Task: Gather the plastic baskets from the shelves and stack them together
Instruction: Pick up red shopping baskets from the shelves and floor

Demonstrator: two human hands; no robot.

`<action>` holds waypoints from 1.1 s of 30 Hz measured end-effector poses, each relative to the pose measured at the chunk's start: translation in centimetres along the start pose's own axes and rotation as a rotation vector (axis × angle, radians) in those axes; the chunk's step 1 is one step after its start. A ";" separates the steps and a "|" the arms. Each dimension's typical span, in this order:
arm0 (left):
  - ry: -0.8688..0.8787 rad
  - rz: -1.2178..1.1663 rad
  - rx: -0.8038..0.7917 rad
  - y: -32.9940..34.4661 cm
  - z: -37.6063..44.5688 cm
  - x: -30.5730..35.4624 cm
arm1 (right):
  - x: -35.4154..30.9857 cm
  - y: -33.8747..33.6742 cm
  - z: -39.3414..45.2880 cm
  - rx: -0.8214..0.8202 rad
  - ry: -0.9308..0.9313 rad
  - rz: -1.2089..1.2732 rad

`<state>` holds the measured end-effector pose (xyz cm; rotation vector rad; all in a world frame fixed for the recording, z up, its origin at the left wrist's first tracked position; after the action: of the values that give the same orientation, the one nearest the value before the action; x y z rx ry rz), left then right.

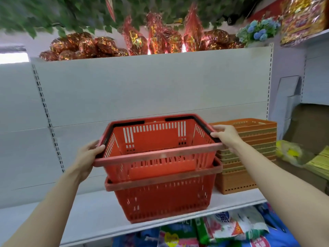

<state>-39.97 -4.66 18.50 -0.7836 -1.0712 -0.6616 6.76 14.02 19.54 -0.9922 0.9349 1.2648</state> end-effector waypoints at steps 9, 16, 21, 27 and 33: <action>-0.063 0.202 -0.055 3.0 -3.4 -5.9 | 5.0 1.6 -4.8 -0.043 0.011 -0.093; 0.310 0.739 0.149 5.2 -7.5 -7.8 | 8.6 2.8 -8.4 -0.077 -0.348 -0.410; 0.324 0.751 0.203 5.4 -6.3 -7.7 | 8.7 2.9 -7.1 -0.048 -0.354 -0.423; 0.316 0.810 0.224 5.4 -6.4 -7.7 | 8.9 2.8 -6.8 -0.054 -0.391 -0.446; 0.366 0.984 0.240 3.0 -9.2 -6.5 | 5.4 5.3 -11.1 0.061 -0.724 -0.674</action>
<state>-35.11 -9.90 9.24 -0.8245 -0.3261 0.1665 1.71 5.38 10.60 -0.6297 0.0515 0.8895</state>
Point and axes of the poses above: each hand's wrist, its own z-axis towards the middle knuckle, its own y-axis out of the palm, x = y × z, the point moved 8 cm from there along z, towards the middle knuckle, and after that the axes turned 10 degrees about z, right-handed, at the moved point
